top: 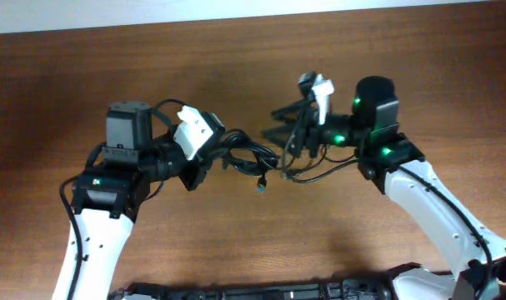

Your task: Untangle cables

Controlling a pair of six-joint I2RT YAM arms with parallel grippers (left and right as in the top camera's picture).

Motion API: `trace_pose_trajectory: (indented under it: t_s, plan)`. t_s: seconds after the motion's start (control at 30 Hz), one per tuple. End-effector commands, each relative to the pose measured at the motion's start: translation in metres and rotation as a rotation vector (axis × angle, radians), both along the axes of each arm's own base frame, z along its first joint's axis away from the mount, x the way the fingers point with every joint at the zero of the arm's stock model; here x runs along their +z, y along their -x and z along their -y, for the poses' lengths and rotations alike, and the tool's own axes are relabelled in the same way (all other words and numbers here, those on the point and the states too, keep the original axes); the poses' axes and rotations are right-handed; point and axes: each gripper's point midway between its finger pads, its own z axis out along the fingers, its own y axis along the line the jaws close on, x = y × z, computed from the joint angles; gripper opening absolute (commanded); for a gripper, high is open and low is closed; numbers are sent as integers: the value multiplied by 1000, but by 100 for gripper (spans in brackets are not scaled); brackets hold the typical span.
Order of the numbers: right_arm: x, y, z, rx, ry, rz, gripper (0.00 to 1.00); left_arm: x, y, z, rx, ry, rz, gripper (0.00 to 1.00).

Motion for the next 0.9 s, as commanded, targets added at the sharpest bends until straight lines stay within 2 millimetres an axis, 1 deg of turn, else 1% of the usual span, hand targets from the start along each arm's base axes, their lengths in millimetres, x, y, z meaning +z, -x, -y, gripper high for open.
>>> trace_pose_trajectory:
  t_s: [0.0, 0.03, 0.07, 0.1, 0.2, 0.27, 0.4, 0.43, 0.47, 0.5, 0.53, 0.57, 0.6, 0.63, 0.67, 0.7, 0.73, 0.77, 0.83, 0.87]
  plan:
    - [-4, 14, -23, 33, 25, -16, 56, -2, 2, 9, -27, -16, 8, 0]
    - [-18, 10, -21, -21, 76, -62, 52, -7, -5, 2, 34, -47, -10, 0]
    - [-23, 13, -21, -13, 91, -67, 50, -10, -9, -3, 74, -71, -14, 0]
    - [-28, 16, -20, -11, 105, -95, 46, -10, -9, -4, 76, -73, -13, 0]
    - [-32, 17, -19, -14, 115, -117, 42, -10, -9, -4, 80, -70, -19, 0]
    - [-34, 20, -26, -11, 127, -108, 41, -10, -8, -3, 89, -59, -40, 0]
    - [-39, 14, -27, -66, 165, -95, 22, -10, -2, 7, 54, -57, -40, 0]
    - [-39, 14, -27, -66, 165, -95, 10, -10, -2, 7, 57, -56, -44, 0]
    - [-39, 13, -27, -68, 165, -97, 4, -10, -2, 7, 63, -52, -51, 0]
    - [-42, 11, -25, -88, 174, -111, 4, -12, -8, 1, 127, -60, -73, 0]
    - [-49, 10, -20, -109, 197, -137, 4, -18, -27, -22, 344, -85, -124, 0]
    - [-55, 10, -14, -122, 213, -173, 4, -23, -46, -61, 632, -110, -166, 0]
    - [-65, 8, 0, -152, 237, -234, 4, -25, -59, -114, 974, -83, -210, 0]
    - [-70, 7, 8, -172, 247, -263, 4, -25, -62, -133, 1096, -35, -245, 0]
    - [-72, 5, 13, -186, 249, -276, 4, -26, -62, -144, 1167, 10, -277, 0]
    - [-72, 1, 19, -202, 246, -286, 4, -28, -61, -164, 1302, 99, -345, 0]
    - [-72, 0, 21, -208, 244, -287, 4, -31, -57, -180, 1420, 176, -411, 0]
    - [-72, -1, 22, -212, 246, -286, 4, -37, -49, -194, 1512, 216, -471, 0]
    - [-74, -4, 25, -234, 257, -283, 4, -45, -35, -220, 1653, 164, -475, 0]
    - [-74, -4, 25, -234, 258, -283, 4, -50, -26, -232, 1753, 183, -507, 0]
